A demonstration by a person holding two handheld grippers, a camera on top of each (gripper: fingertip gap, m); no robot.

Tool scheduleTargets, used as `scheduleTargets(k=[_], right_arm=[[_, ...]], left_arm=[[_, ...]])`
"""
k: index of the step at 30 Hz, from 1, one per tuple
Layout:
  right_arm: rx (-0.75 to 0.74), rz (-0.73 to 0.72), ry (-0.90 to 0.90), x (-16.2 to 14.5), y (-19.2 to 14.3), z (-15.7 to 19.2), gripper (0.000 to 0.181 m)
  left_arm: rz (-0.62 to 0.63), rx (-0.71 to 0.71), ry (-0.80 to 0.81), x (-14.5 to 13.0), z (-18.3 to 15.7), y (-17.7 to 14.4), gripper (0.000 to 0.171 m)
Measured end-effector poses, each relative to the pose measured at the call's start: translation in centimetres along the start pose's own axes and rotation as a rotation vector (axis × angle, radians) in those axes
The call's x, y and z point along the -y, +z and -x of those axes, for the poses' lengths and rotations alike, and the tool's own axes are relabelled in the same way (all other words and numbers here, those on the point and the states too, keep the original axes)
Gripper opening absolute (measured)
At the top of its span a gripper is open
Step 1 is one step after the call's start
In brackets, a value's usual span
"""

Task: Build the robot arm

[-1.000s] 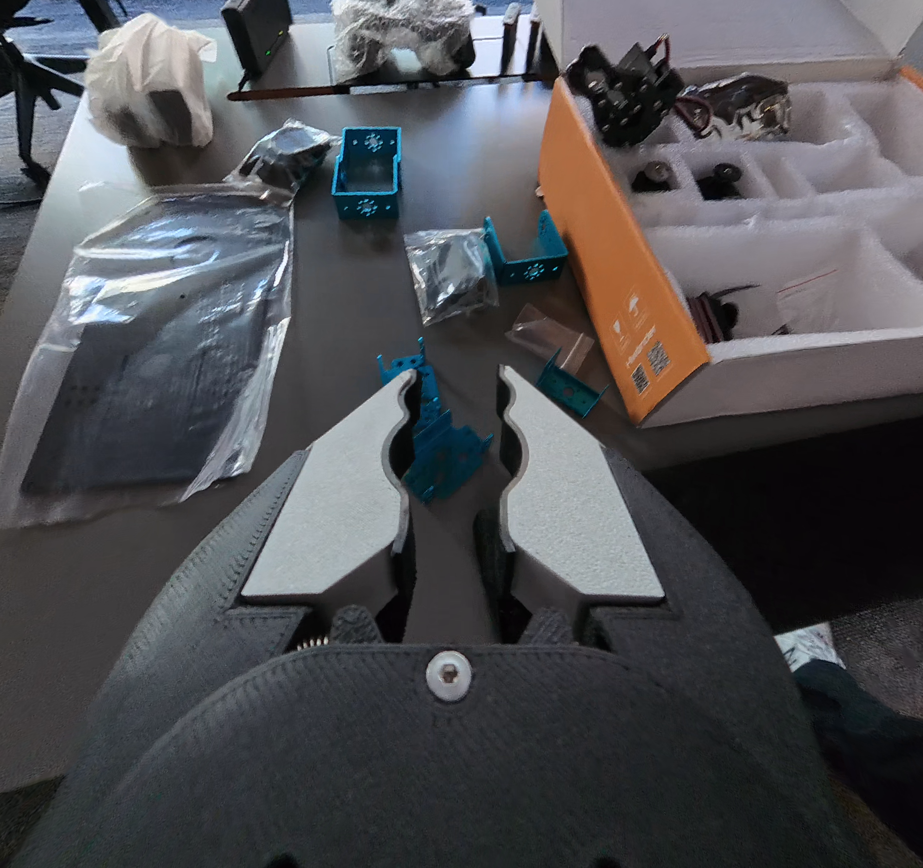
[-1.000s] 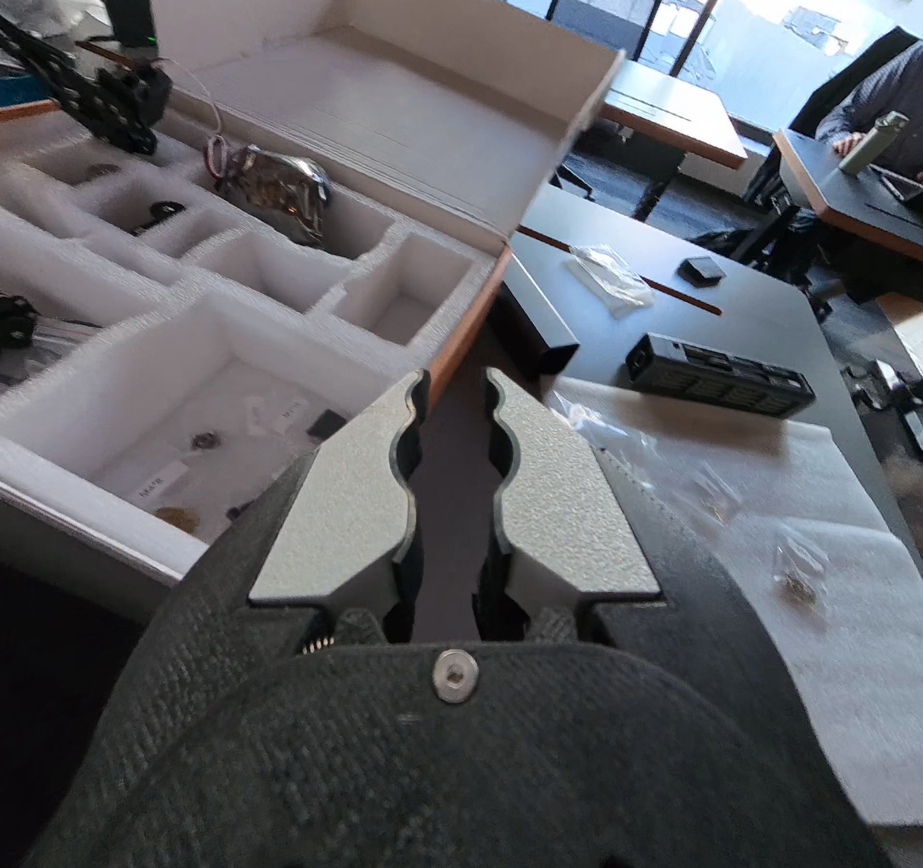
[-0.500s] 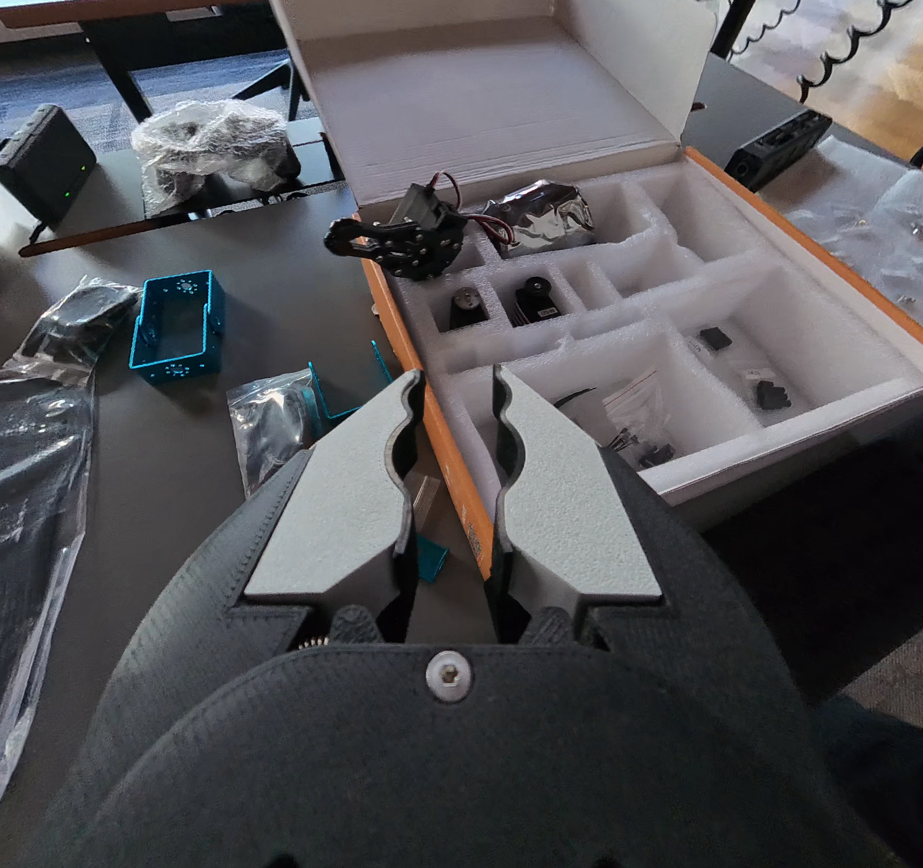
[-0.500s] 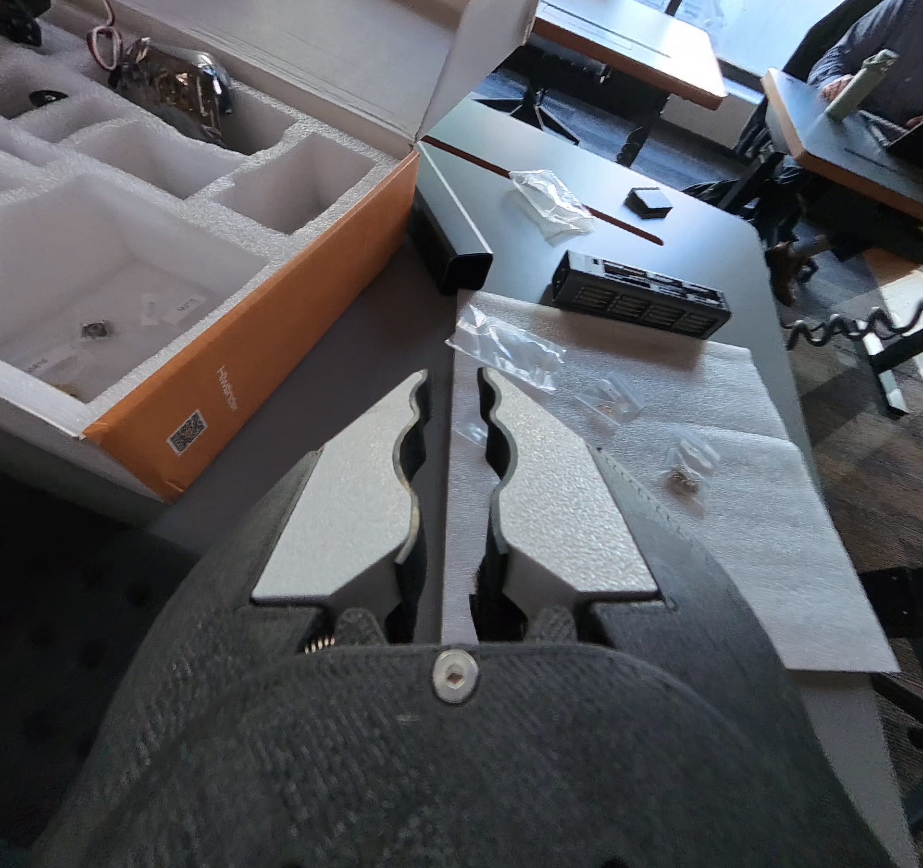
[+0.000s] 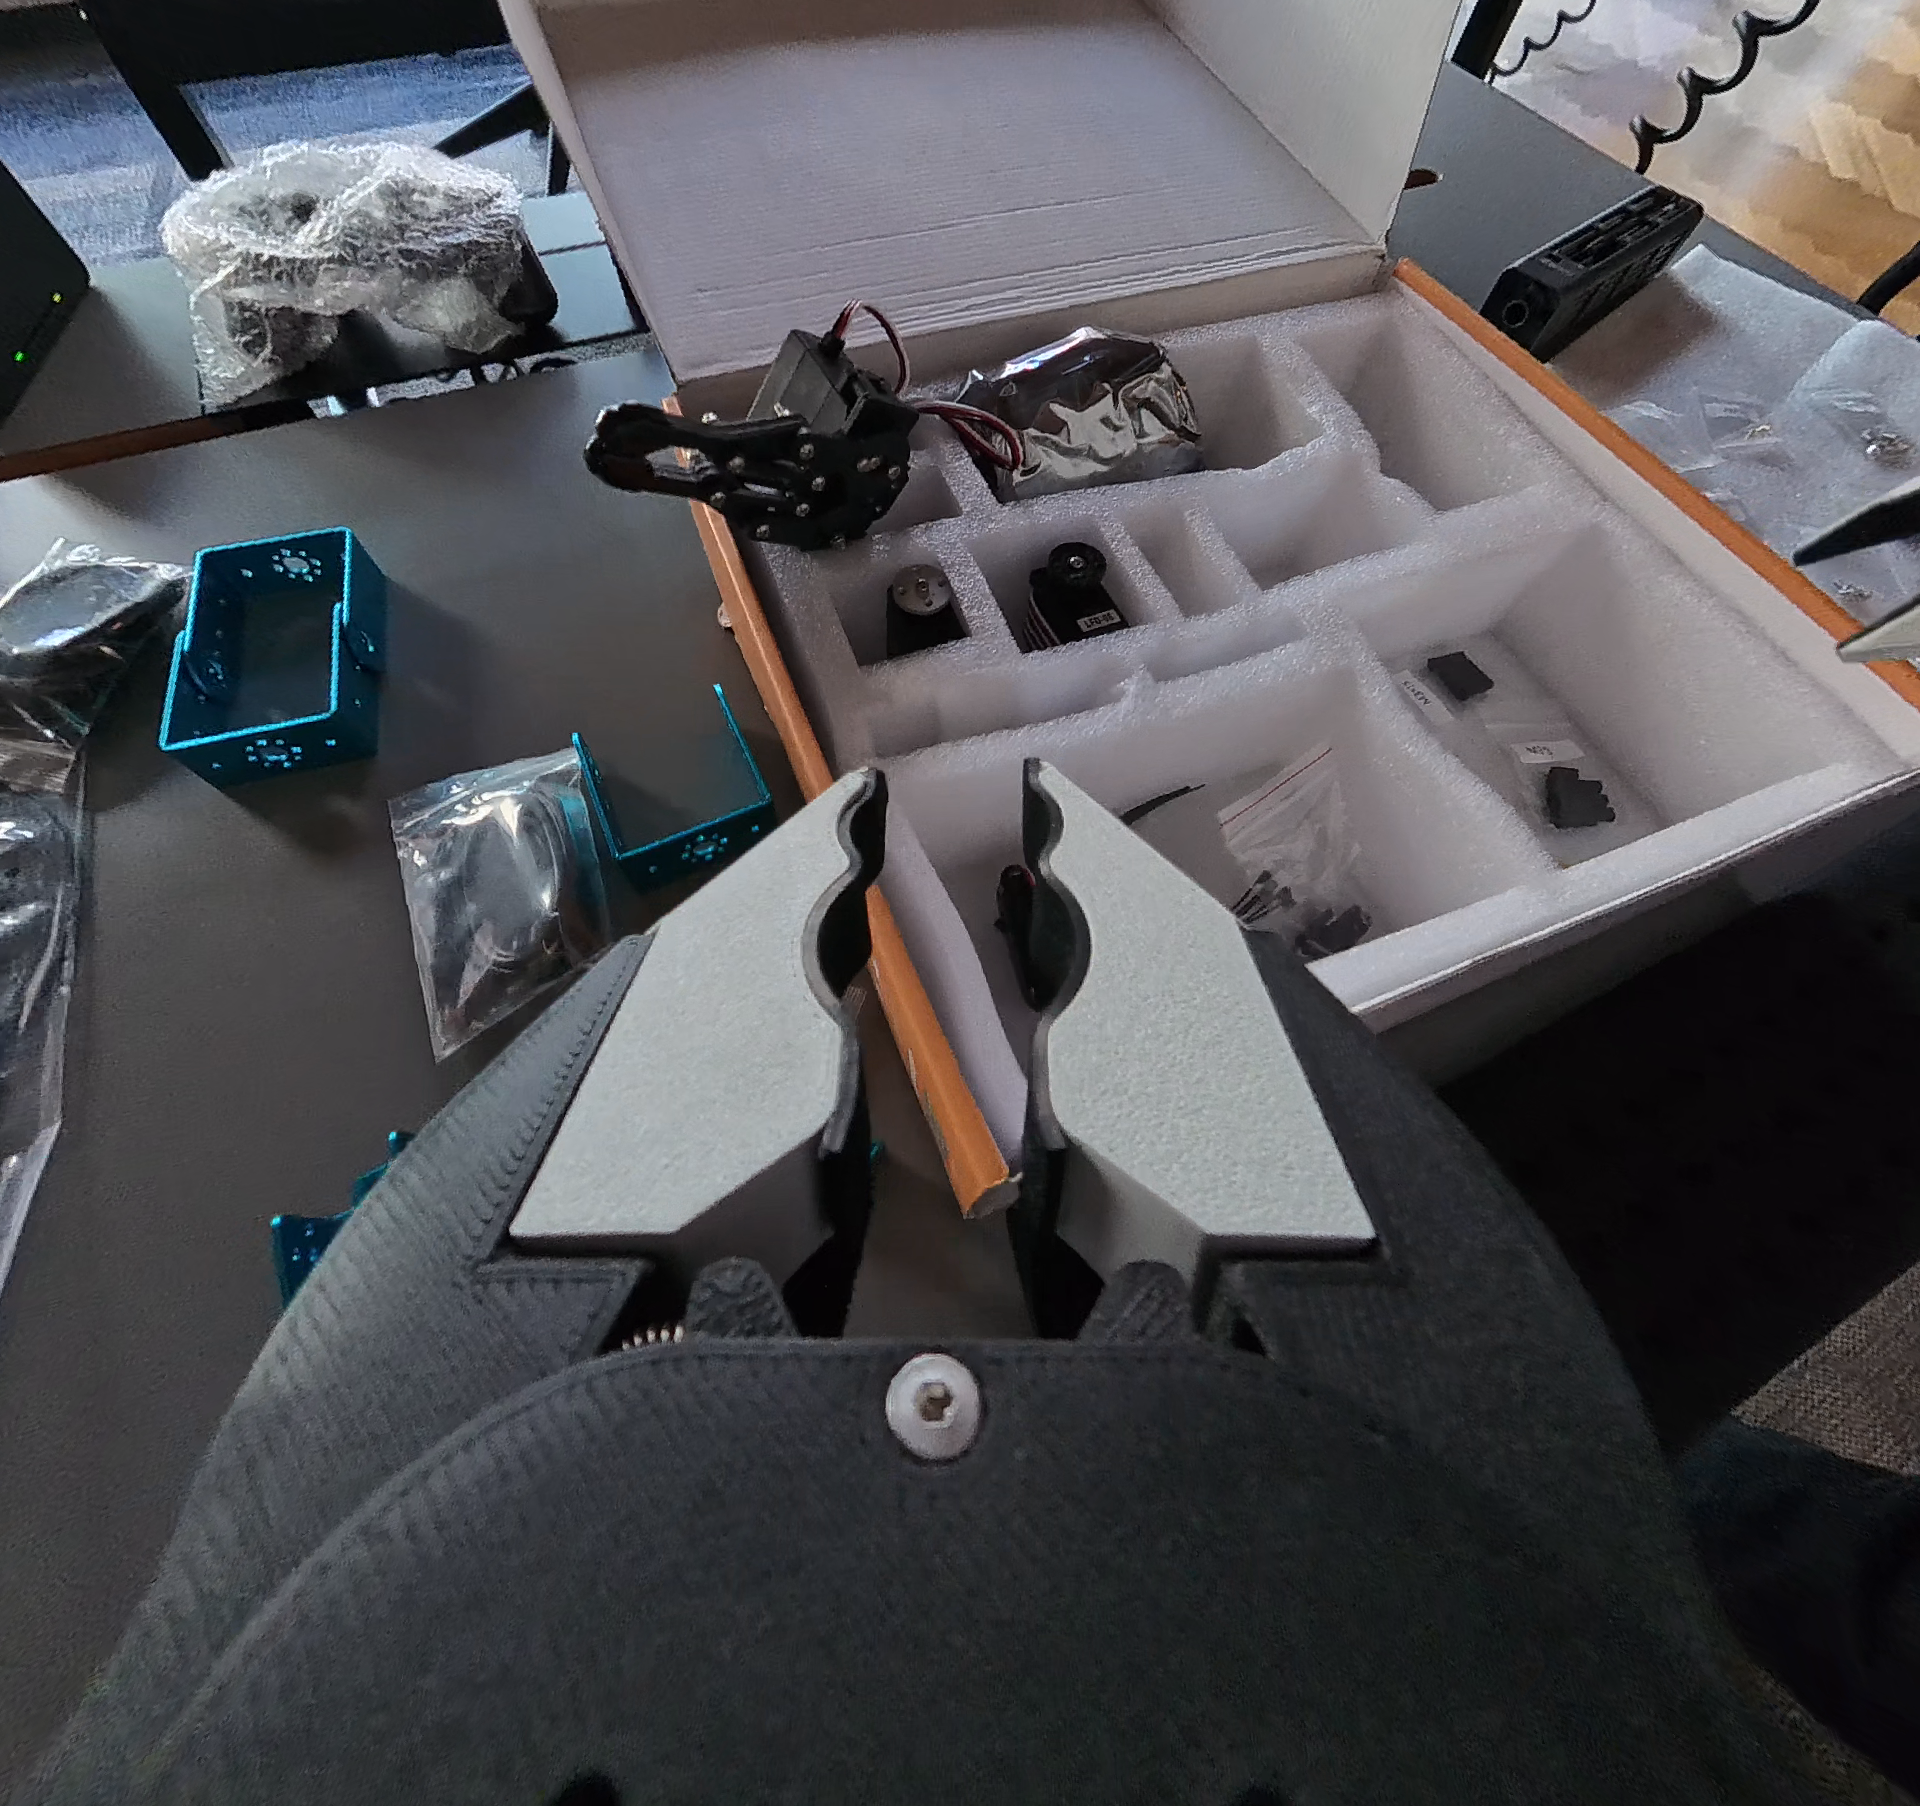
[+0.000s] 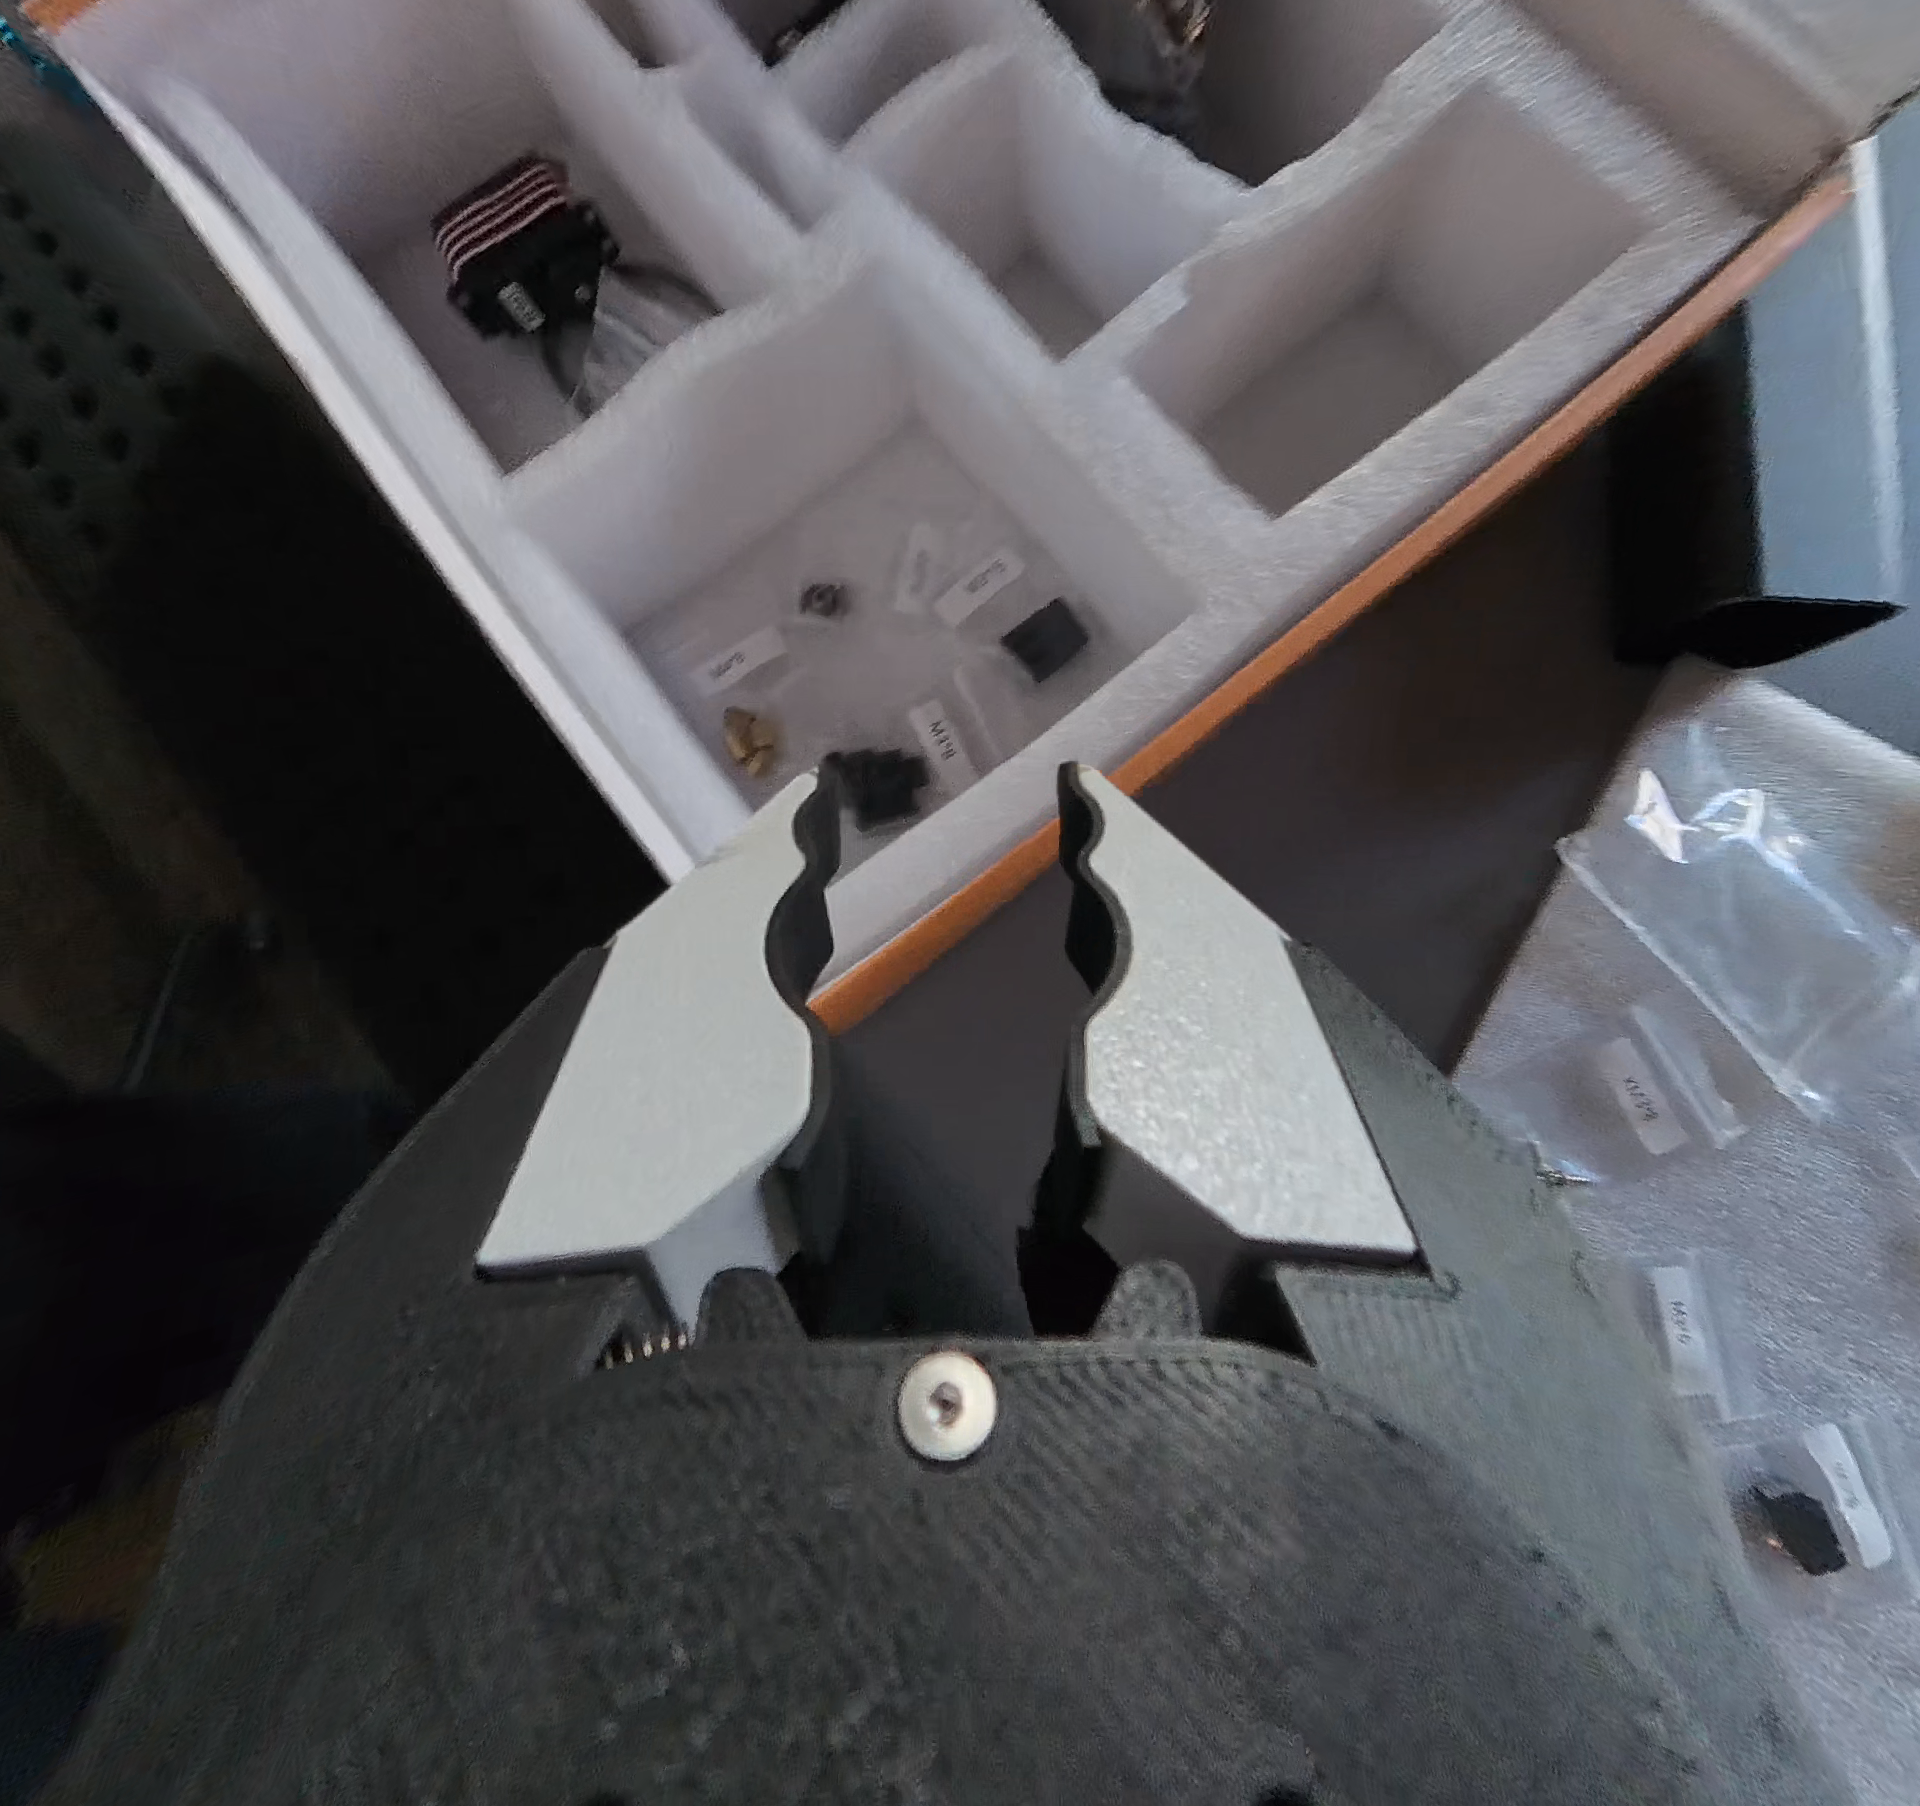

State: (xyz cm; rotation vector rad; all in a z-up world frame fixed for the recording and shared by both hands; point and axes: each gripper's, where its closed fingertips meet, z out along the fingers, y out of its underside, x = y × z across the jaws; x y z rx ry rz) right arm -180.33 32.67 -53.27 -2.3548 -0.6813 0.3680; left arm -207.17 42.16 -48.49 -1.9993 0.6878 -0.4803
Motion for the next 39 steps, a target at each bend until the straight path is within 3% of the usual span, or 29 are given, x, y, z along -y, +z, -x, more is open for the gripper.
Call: scheduleTargets(k=[6, 18, 24, 30, 35, 39], right_arm=[[0.005, -0.037, 0.018, 0.1, 0.4, 0.0, 0.033], [-0.004, -0.022, 0.034, -0.1, 0.6, -0.6, 0.025], [0.005, -0.031, 0.018, 0.3, 0.6, -0.6, 0.021], [0.03, -0.016, 0.013, -0.8, 0.3, -0.6, 0.0], [-0.034, -0.064, 0.039, -1.2, -1.4, -2.2, 0.0], [-0.21, -0.131, 0.03, -1.2, -7.7, -4.1, 0.0]], left_arm=[[0.017, 0.017, -0.044, -1.8, 1.2, -0.7, 0.024], [0.007, 0.011, -0.05, -1.5, 1.5, -1.0, 0.021], [-0.001, -0.139, -0.112, -0.8, -2.0, 0.0, 0.019], [0.024, -0.211, -0.084, -0.8, -4.8, 1.2, 0.015], [0.012, -0.228, -0.082, 0.2, -5.6, 1.6, 0.009], [-0.03, -0.29, -0.082, 4.1, -7.4, 0.8, 0.005]])
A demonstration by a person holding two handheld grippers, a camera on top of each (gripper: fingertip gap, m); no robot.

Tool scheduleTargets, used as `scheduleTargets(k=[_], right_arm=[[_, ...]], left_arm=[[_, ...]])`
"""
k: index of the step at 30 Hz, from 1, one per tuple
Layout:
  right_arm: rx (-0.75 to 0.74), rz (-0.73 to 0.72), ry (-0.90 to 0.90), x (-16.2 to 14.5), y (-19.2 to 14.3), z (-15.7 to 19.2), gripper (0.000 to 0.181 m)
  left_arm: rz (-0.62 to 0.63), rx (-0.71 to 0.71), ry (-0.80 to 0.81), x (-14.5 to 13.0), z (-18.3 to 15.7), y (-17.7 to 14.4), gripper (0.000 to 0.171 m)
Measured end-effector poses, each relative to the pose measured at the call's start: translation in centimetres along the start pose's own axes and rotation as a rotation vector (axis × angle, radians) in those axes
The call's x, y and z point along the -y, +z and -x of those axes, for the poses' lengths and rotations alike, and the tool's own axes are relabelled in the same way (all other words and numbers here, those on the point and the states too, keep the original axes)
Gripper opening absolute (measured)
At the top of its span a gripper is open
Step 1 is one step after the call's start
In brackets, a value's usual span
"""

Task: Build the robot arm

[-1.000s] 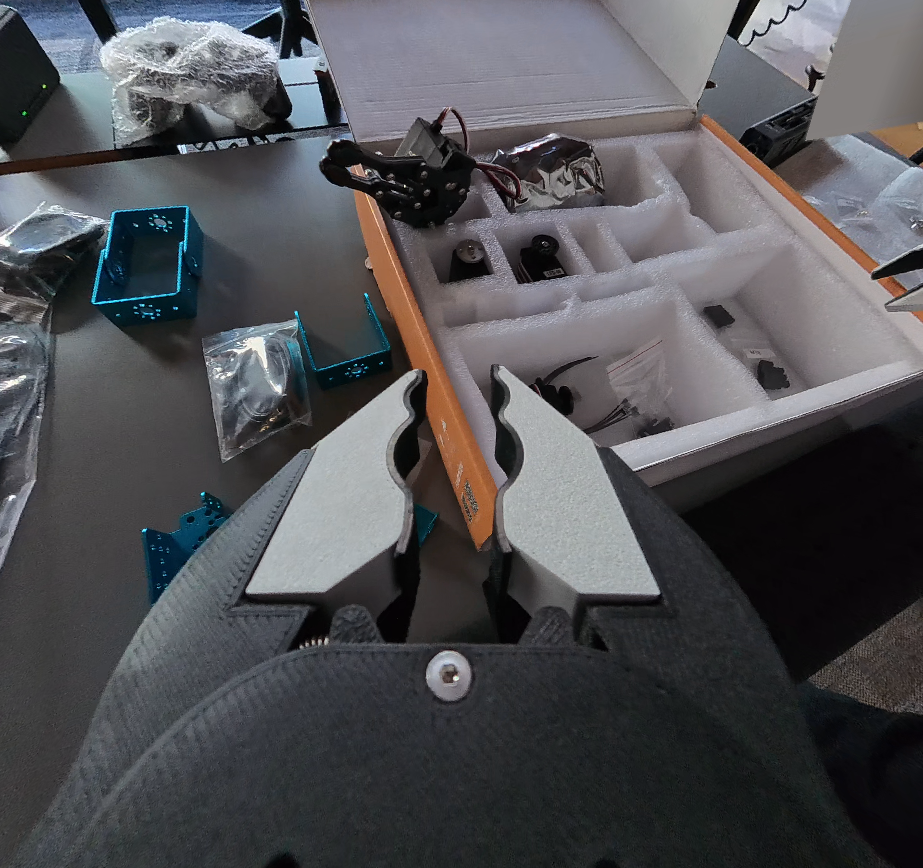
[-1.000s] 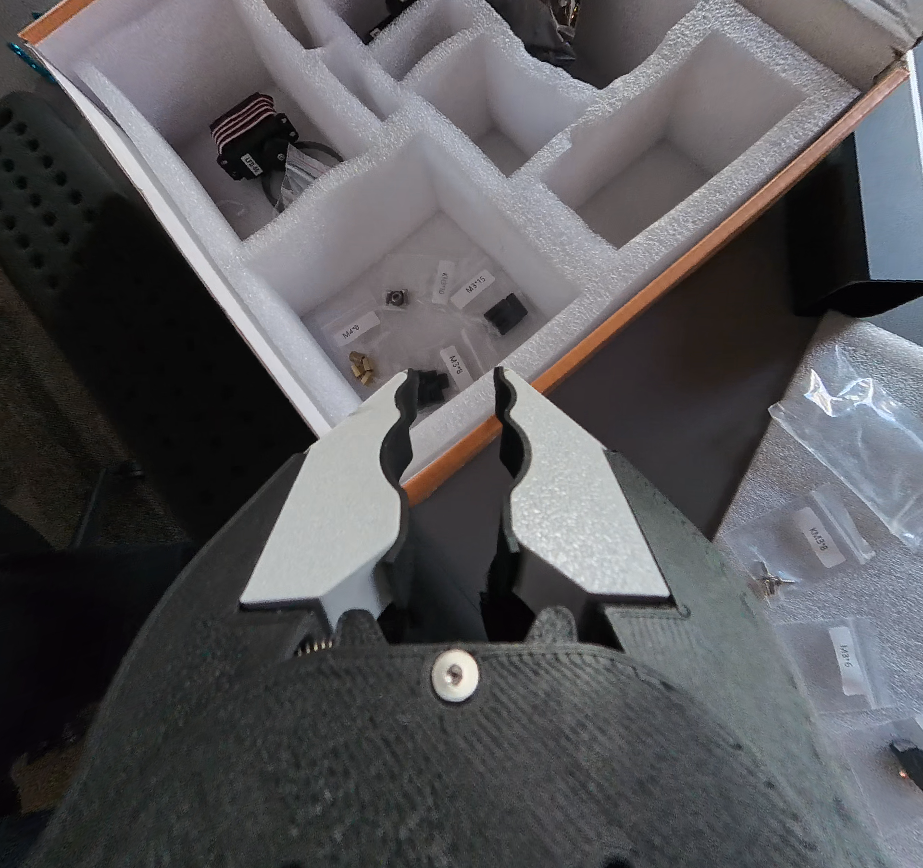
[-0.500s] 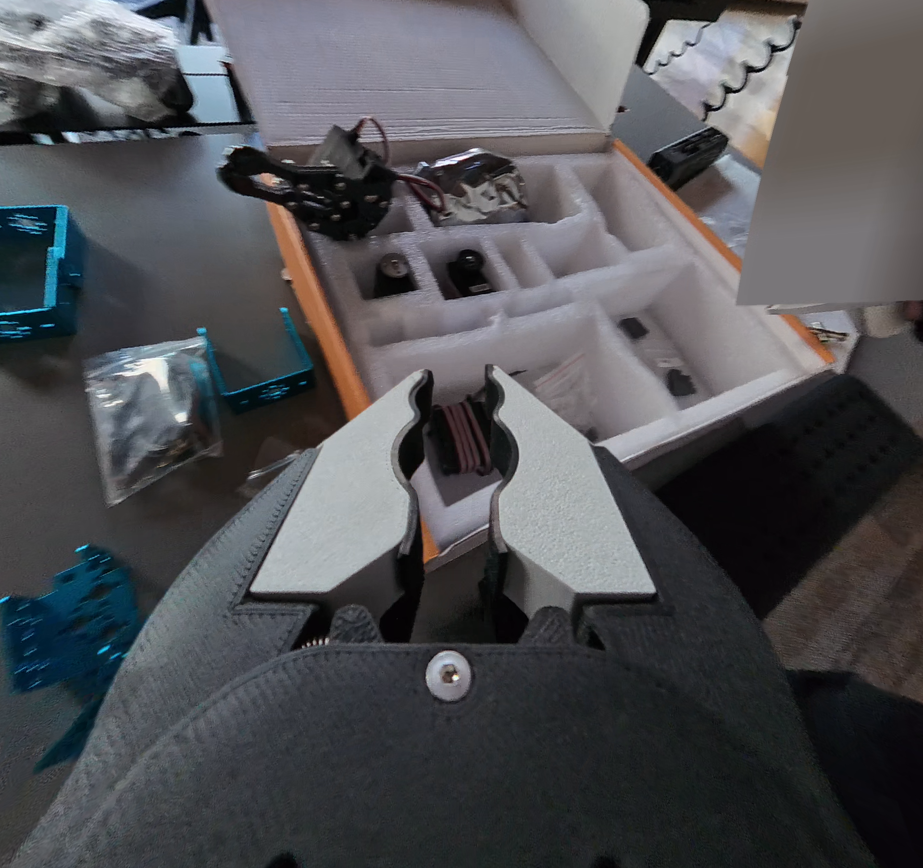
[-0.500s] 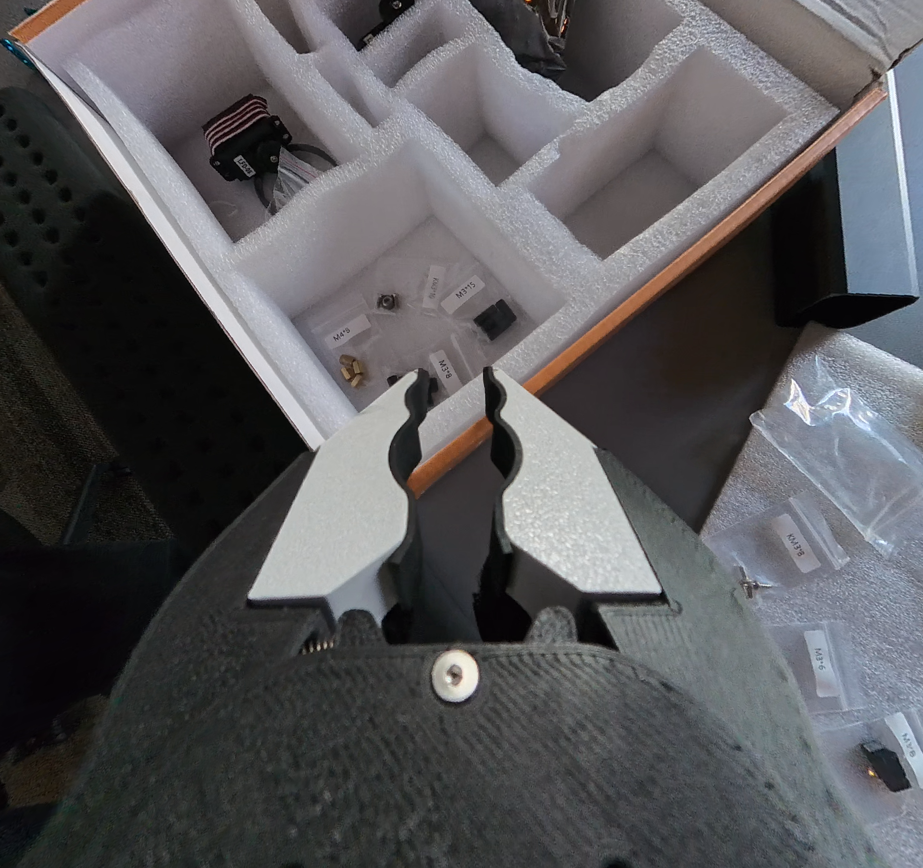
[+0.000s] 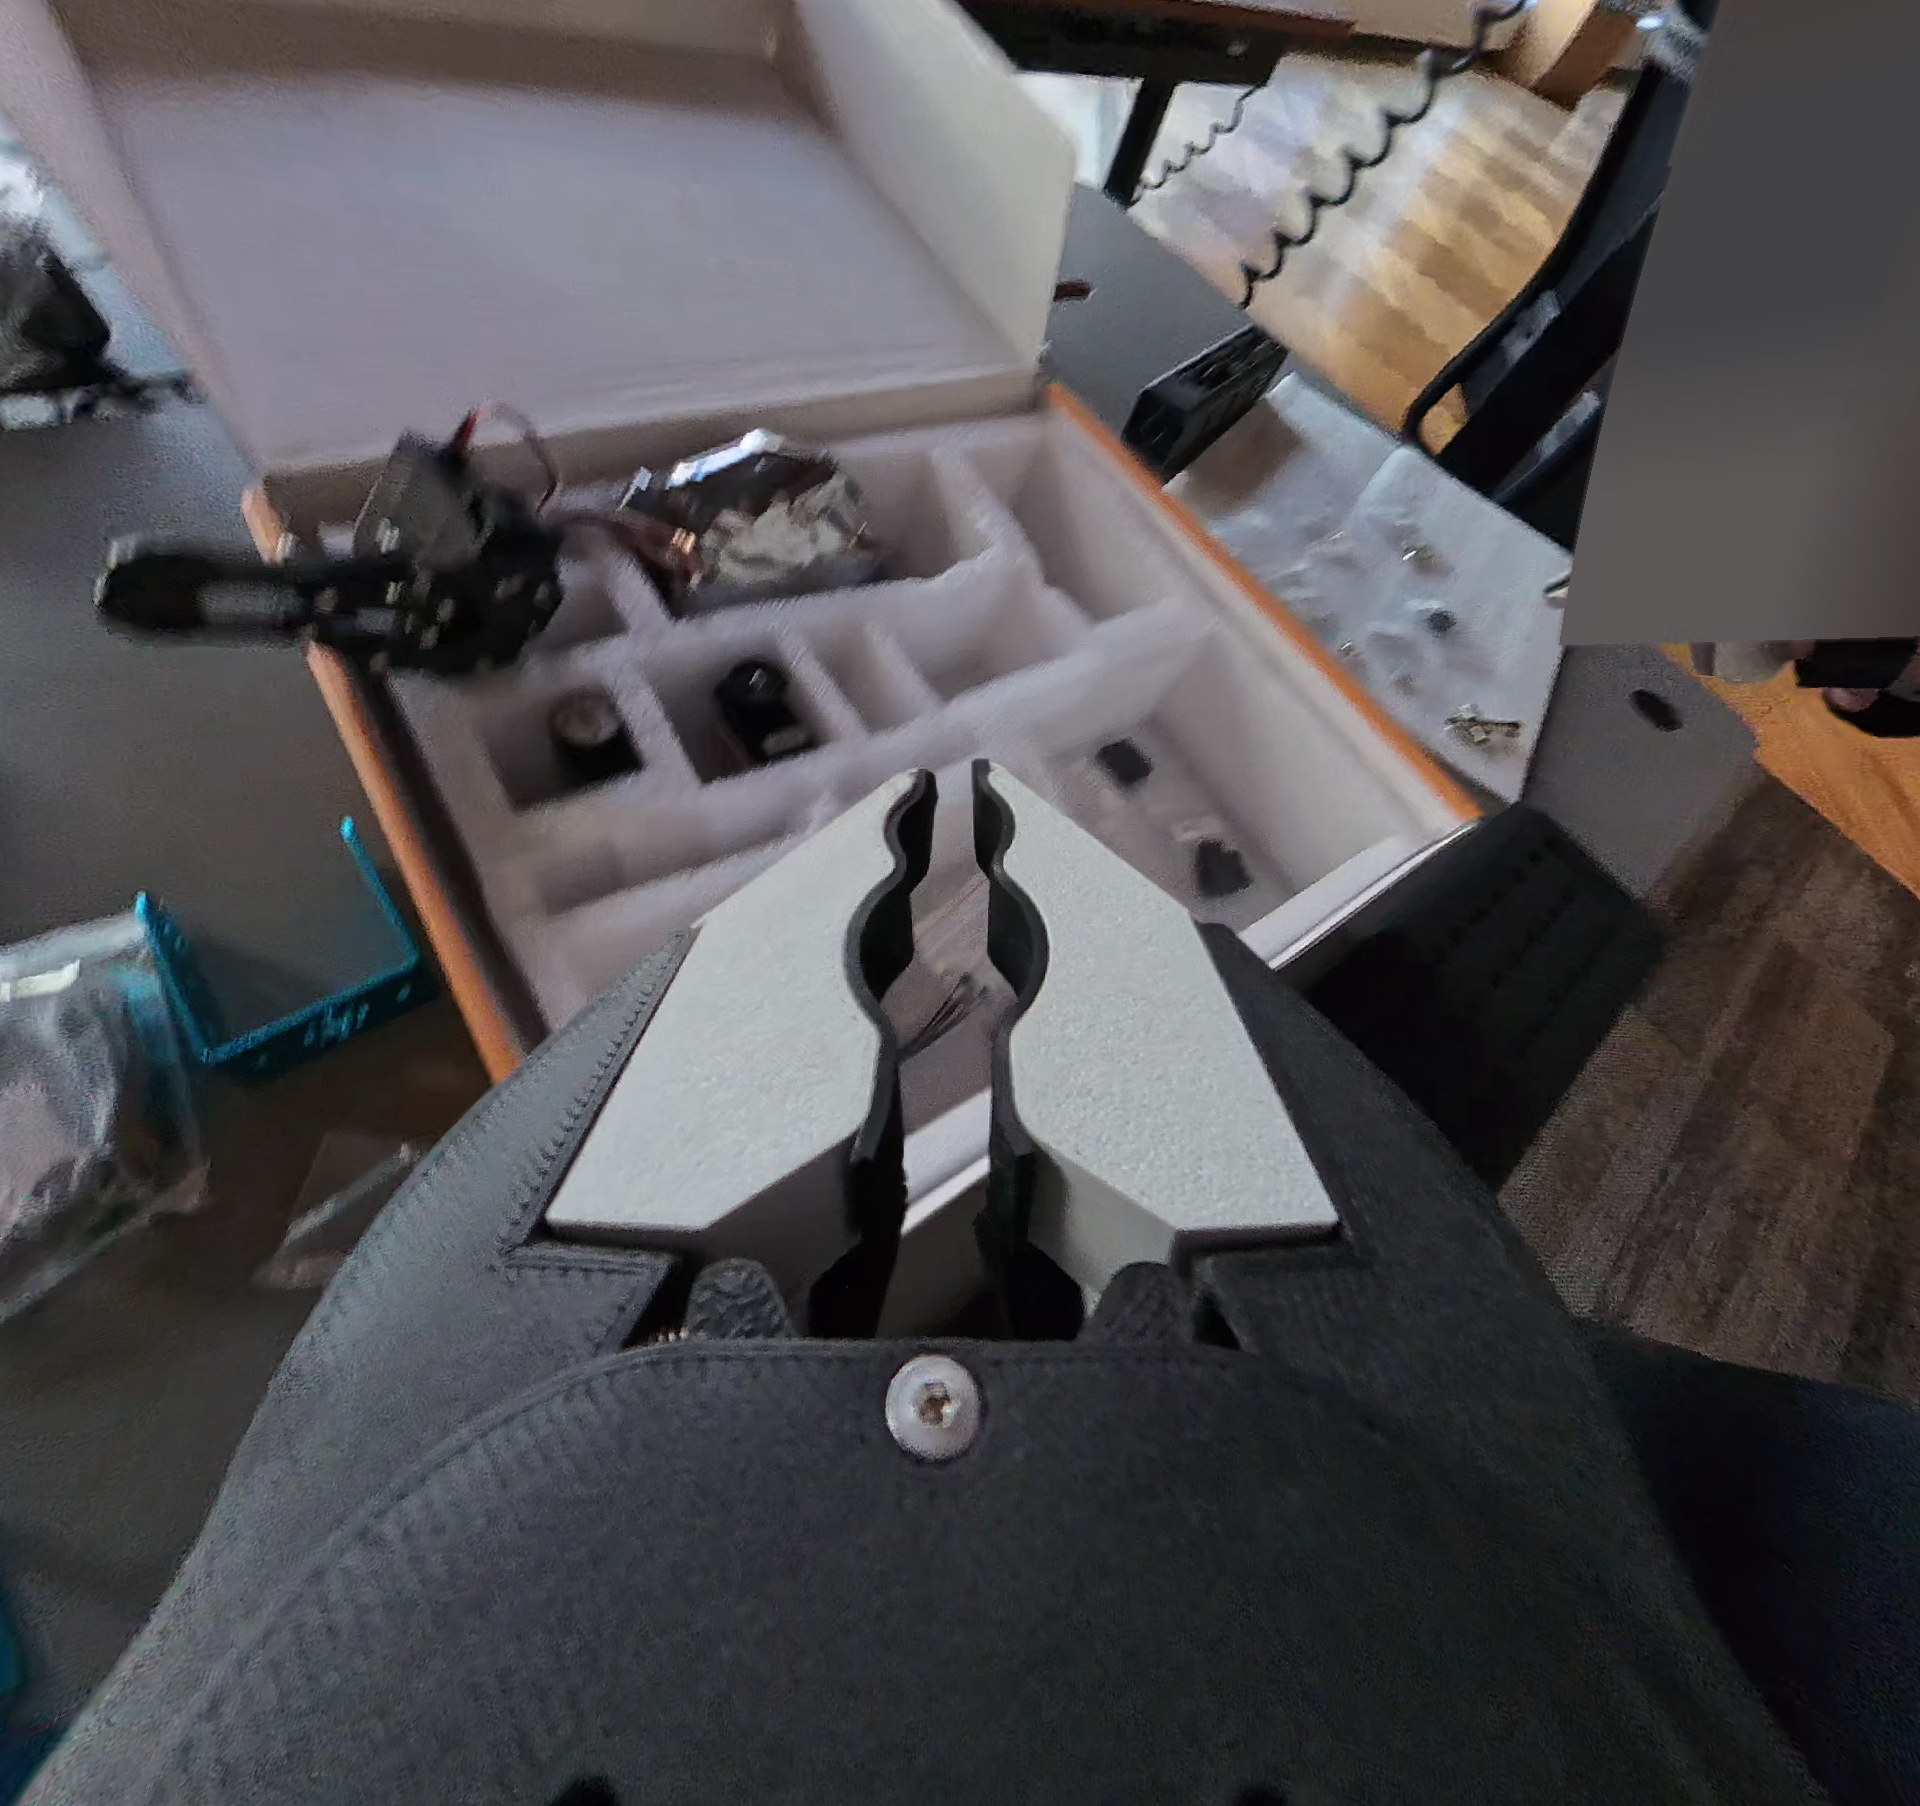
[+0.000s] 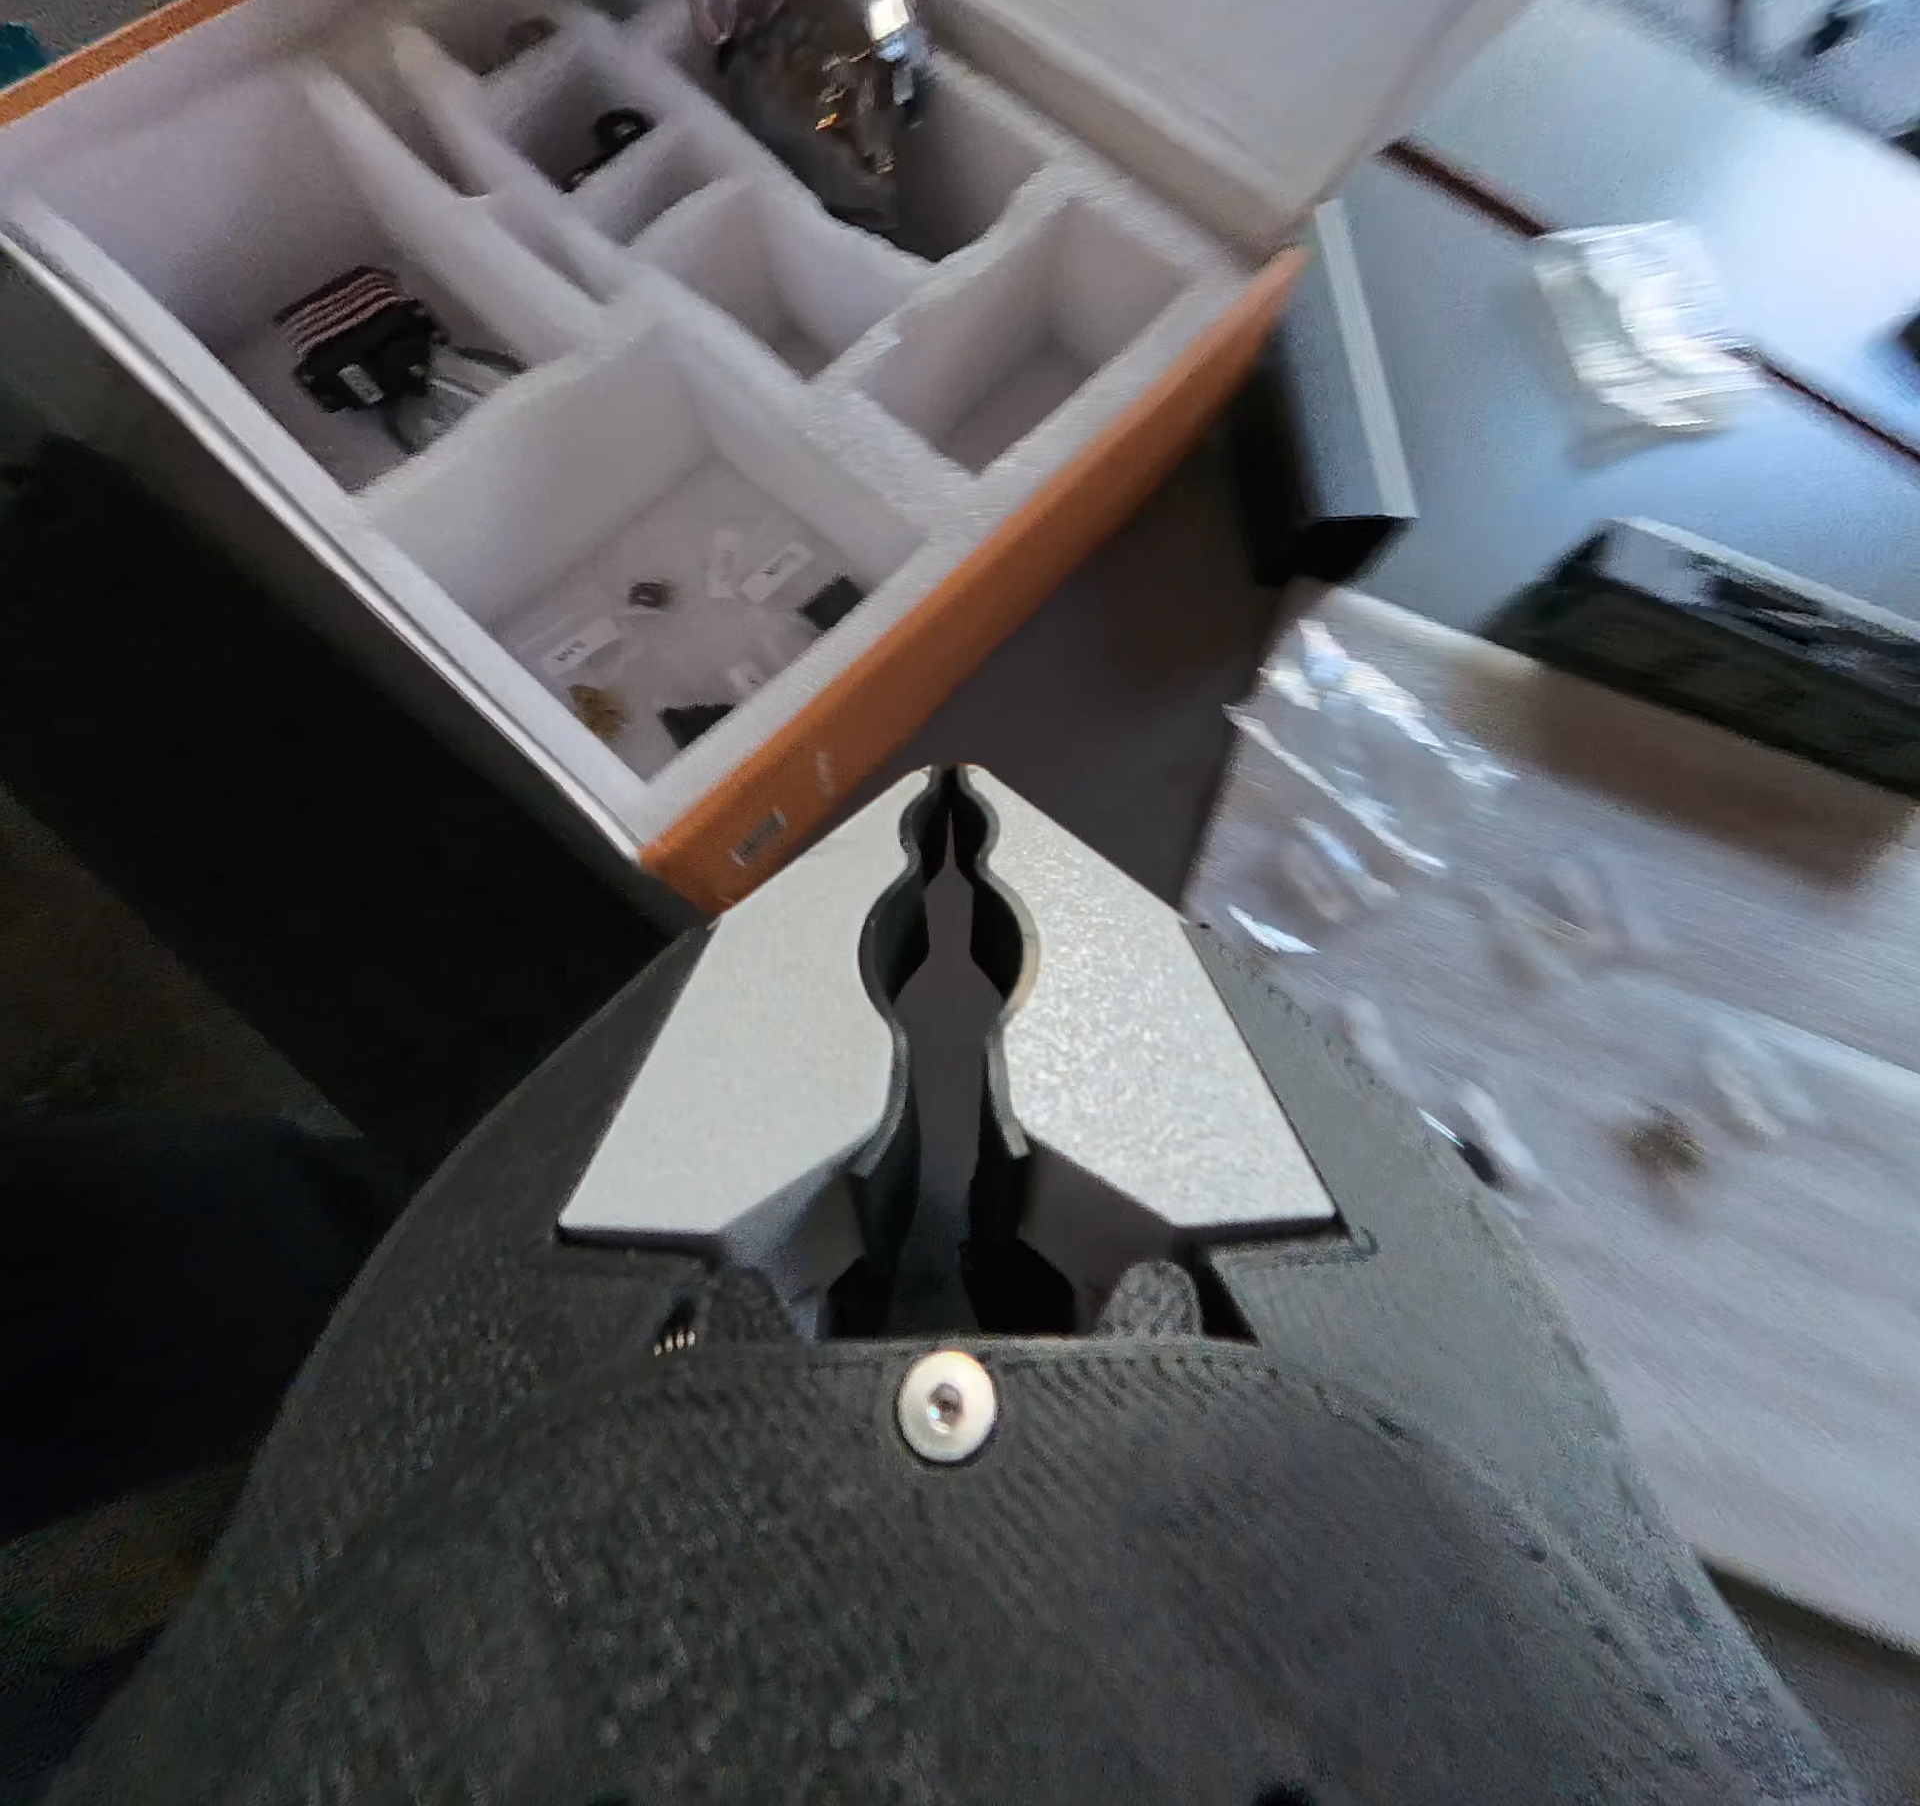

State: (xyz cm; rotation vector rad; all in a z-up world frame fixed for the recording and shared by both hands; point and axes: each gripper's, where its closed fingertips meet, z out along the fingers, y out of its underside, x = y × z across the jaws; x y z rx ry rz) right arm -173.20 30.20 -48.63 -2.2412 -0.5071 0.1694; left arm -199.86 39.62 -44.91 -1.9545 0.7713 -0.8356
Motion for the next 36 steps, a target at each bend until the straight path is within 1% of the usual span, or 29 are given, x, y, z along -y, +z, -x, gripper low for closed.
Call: scheduleTargets(k=[2, 4, 5, 7, 9, 11, 12, 13, 14, 17, 19, 21, 23, 25, 26, 28, 30, 32, 34, 36], right_arm=[[-0.166, -0.017, -0.024, 0.3, -5.7, -2.6, 0.0], [-0.36, -0.033, -0.029, 0.3, -13.2, -5.5, 0.0], [-0.478, -0.038, -0.028, 0.2, -17.5, -7.1, 0.0], [-0.725, -0.066, 0.015, 0.0, -27.2, -10.2, 0.001], [-0.944, -0.117, 0.092, -0.6, -37.3, -12.4, 0.013], [-1.134, -0.178, 0.134, -1.8, -47.6, -13.3, 0.019], [-1.224, -0.206, 0.151, -2.9, -52.5, -13.3, 0.024], [-1.304, -0.226, 0.171, -4.4, -57.2, -13.2, 0.032], [-1.367, -0.232, 0.195, -6.4, -61.5, -12.9, 0.034], [-1.493, -0.229, 0.285, -13.6, -72.6, -11.1, 0.034], [-1.568, -0.183, 0.317, -18.7, -79.4, -9.7, 0.03], [-1.64, -0.1, 0.35, -23.6, -85.9, -8.1, 0.03], [-1.685, -0.024, 0.41, -28.1, -91.6, -6.4, 0.031], [-1.721, 0.008, 0.483, -31.5, -96.4, -5.1, 0.031], [-1.712, -0.014, 0.518, -32.6, -98.2, -4.8, 0.031], [-1.707, -0.069, 0.586, -34.5, -101.3, -4.6, 0.033], [-1.688, -0.104, 0.617, -36.2, -103.2, -5.2, 0.042], [-1.674, -0.11, 0.688, -38.6, -104.3, -6.7, 0.052], [-1.623, -0.151, 0.749, -40.4, -104.8, -9.6, 0.064], [-1.577, -0.166, 0.781, -41.4, -105.3, -13.4, 0.068]], left_arm=[[-0.008, -0.049, 0.05, 3.3, -2.2, -0.1, 0.006], [-0.009, -0.136, 0.103, 6.9, -5.6, 0.0, 0.012], [-0.006, -0.19, 0.132, 8.5, -7.7, -0.1, 0.015], [0.01, -0.27, 0.201, 11.2, -11.8, 0.0, 0.022], [0.009, -0.334, 0.281, 13.8, -16.5, 0.1, 0.027], [-0.041, -0.365, 0.391, 16.9, -21.7, 0.4, 0.028], [-0.082, -0.362, 0.452, 18.6, -24.5, 0.8, 0.031], [-0.132, -0.36, 0.509, 20.3, -27.4, 1.1, 0.033], [-0.185, -0.363, 0.555, 22.0, -30.6, 1.6, 0.035], [-0.351, -0.396, 0.599, 26.5, -41.1, 3.5, 0.044], [-0.414, -0.466, 0.566, 28.6, -48.8, 5.3, 0.045], [-0.424, -0.568, 0.483, 30.1, -56.9, 7.2, 0.056], [-0.462, -0.67, 0.423, 31.6, -64.6, 8.7, 0.061], [-0.504, -0.72, 0.389, 32.8, -71.2, 10.3, 0.061], [-0.502, -0.739, 0.372, 33.2, -74.2, 11.2, 0.061], [-0.454, -0.789, 0.341, 33.3, -79.8, 13.0, 0.063], [-0.392, -0.825, 0.341, 33.0, -84.7, 15.0, 0.064], [-0.346, -0.816, 0.367, 32.7, -88.6, 17.4, 0.064], [-0.304, -0.792, 0.406, 32.5, -91.9, 20.1, 0.063], [-0.27, -0.783, 0.435, 32.5, -95.1, 22.8, 0.064]])
